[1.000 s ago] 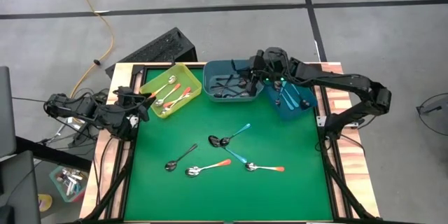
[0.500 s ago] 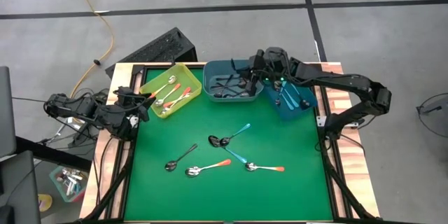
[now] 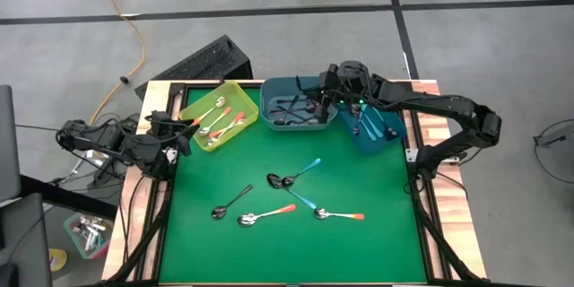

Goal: Sort silverware by color (type)
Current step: Put the black spoon into the light blue bin

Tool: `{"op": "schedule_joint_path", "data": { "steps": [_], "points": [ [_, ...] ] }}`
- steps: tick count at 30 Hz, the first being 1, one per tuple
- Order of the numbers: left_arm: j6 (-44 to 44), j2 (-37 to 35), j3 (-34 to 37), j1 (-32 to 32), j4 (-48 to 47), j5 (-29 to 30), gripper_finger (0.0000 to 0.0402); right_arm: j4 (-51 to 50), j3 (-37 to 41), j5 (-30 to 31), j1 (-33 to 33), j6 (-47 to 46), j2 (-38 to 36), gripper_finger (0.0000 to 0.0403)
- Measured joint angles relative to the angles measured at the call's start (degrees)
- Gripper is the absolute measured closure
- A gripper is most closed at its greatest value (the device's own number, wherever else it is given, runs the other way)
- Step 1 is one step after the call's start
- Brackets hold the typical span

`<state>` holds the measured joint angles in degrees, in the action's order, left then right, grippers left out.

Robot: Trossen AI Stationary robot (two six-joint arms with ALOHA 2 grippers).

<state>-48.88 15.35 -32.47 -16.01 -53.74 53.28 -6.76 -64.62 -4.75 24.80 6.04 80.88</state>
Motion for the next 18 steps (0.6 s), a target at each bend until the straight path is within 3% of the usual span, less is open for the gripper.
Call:
{"op": "schedule_joint_path", "data": {
  "steps": [18],
  "points": [
    [0.0, 0.0, 0.0, 0.0, 0.0, 0.11, 0.0258, -0.04, 0.0, -1.21, -0.2, -0.07, 0.0, 0.0398]
  ]
}}
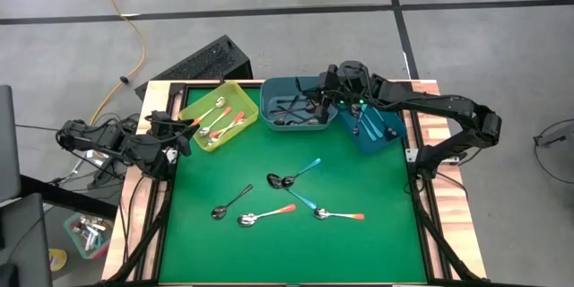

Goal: Sort silverware by color (type)
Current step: Put the black spoon into the light blue bin

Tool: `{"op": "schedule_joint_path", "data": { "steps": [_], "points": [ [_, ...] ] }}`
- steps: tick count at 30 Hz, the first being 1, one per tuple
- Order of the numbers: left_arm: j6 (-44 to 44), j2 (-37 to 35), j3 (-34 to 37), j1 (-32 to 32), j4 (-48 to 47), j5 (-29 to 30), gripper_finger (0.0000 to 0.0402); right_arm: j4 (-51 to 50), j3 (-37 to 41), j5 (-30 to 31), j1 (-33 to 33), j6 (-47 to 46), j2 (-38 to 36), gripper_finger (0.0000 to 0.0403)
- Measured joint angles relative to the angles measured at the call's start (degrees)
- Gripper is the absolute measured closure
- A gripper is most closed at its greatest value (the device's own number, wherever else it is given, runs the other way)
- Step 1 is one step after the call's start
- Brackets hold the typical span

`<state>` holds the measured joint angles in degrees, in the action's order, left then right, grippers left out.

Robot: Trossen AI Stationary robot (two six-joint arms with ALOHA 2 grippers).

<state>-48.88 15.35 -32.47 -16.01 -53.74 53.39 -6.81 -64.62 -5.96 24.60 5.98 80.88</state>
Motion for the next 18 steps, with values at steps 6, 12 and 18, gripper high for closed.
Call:
{"op": "schedule_joint_path", "data": {
  "steps": [6, 12, 18],
  "points": [
    [0.0, 0.0, 0.0, 0.0, 0.0, 0.27, 0.0258, 0.72, -0.07, -0.02, -1.24, 0.31, 1.66, 0.0397],
    [-0.02, 0.01, 0.0, 0.0, 0.04, 1.51, 0.0258, 2.55, -0.01, -0.06, -2.57, 0.49, 6.86, 0.0397],
    [-0.72, 0.02, 0.0, -0.02, 0.07, 1.29, 0.0258, 6.09, -0.29, 2.46, -2.42, 0.5, 11.05, 0.0397]
  ]
}}
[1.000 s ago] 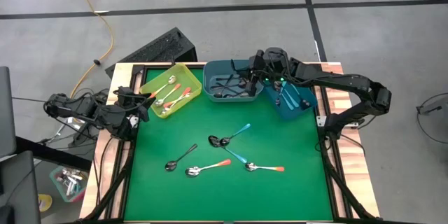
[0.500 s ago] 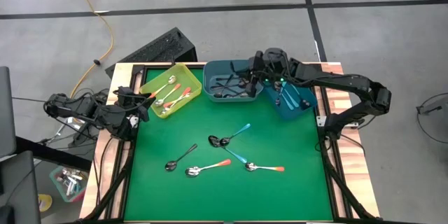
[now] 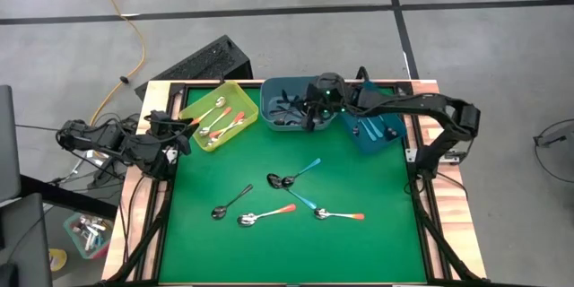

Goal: Sort silverware by color (type)
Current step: Put the black spoon into the light blue bin

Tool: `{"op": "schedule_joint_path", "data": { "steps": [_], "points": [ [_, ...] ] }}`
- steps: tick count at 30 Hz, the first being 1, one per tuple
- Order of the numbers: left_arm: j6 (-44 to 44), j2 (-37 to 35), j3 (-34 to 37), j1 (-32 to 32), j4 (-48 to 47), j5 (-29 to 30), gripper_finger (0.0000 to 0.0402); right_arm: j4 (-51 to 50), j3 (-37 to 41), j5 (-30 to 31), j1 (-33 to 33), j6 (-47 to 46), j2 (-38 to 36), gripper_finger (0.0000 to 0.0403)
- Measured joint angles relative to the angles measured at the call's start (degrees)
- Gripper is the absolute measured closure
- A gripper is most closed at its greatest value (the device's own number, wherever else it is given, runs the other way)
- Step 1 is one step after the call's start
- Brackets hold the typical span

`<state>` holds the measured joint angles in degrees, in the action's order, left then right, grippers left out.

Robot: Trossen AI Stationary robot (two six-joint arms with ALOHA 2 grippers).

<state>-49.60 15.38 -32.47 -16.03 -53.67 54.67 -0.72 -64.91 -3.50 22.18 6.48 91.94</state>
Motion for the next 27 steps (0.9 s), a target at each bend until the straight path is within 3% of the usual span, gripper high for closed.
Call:
{"op": "schedule_joint_path", "data": {
  "steps": [4, 14, 27],
  "points": [
    [-0.48, 0.0, 0.0, 0.0, 0.0, 0.06, 0.0258, -0.45, -0.26, 3.11, 0.74, 0.02, 1.84, 0.0397],
    [-0.61, 0.0, 0.0, 0.0, -0.01, 0.78, 0.0258, -3.75, -0.25, 3.51, 1.96, 0.07, 6.81, 0.0397],
    [-0.83, 0.0, -0.01, 0.0, -0.02, 2.36, 0.0258, -6.4, -0.28, 3.64, 4.26, 2.63, 6.91, 0.0397]
  ]
}}
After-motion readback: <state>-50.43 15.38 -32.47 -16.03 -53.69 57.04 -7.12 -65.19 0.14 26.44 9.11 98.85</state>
